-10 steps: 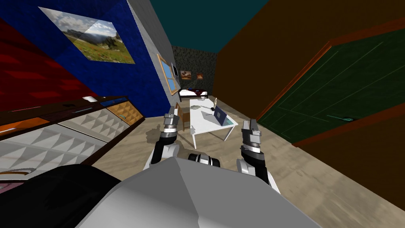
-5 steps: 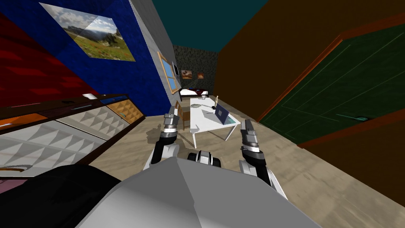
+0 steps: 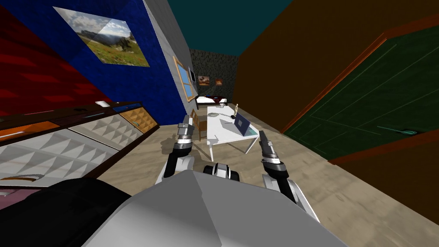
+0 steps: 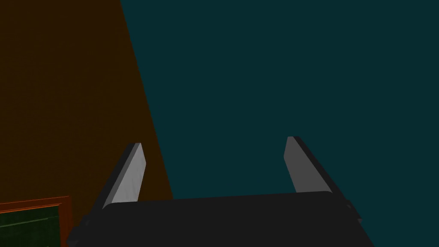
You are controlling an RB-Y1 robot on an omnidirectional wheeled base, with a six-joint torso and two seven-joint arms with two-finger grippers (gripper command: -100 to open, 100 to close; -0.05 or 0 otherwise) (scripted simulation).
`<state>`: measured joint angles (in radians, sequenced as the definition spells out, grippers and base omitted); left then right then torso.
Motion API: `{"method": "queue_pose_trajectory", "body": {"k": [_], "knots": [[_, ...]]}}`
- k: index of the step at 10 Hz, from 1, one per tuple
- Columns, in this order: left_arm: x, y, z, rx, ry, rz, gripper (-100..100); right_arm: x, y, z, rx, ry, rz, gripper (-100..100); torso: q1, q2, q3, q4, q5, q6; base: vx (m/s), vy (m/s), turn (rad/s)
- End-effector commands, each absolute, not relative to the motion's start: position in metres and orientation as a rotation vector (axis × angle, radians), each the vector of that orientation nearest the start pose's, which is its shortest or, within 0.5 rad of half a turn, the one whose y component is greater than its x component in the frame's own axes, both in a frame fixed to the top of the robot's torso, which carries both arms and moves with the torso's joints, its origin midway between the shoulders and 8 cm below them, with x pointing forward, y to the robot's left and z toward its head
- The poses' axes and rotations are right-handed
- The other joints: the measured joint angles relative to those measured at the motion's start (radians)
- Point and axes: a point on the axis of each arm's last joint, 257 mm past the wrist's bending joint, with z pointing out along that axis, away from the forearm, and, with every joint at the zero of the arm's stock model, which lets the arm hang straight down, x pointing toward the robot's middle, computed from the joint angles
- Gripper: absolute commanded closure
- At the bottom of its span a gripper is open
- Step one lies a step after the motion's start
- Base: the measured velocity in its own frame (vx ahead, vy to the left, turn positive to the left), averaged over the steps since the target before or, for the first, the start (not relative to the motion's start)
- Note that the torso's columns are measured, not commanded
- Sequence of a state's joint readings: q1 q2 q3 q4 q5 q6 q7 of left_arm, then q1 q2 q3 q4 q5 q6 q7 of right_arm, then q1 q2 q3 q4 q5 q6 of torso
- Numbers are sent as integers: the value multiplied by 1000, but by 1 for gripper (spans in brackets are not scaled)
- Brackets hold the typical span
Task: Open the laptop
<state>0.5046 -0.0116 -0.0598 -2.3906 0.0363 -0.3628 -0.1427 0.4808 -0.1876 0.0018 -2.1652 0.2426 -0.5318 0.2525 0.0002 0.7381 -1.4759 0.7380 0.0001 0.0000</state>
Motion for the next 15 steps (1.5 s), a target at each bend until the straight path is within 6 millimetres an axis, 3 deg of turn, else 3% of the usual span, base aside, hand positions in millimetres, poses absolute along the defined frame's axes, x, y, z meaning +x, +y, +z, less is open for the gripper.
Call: {"method": "queue_pose_trajectory", "body": {"k": [1,9,15], "knots": [[345,264,46,-664,643,-1248,0,375,-239,-40,191,1033,795,-100,0,0,0,0,0,0,37,5,64],[345,264,46,-664,643,-1248,0,402,-257,-86,-81,1194,391,-100,0,0,0,0,0,0,43,4,63],[345,264,46,-664,643,-1248,0,424,-291,-125,-341,1297,44,-100,0,0,0,0,0,0,47,2,69]]}}
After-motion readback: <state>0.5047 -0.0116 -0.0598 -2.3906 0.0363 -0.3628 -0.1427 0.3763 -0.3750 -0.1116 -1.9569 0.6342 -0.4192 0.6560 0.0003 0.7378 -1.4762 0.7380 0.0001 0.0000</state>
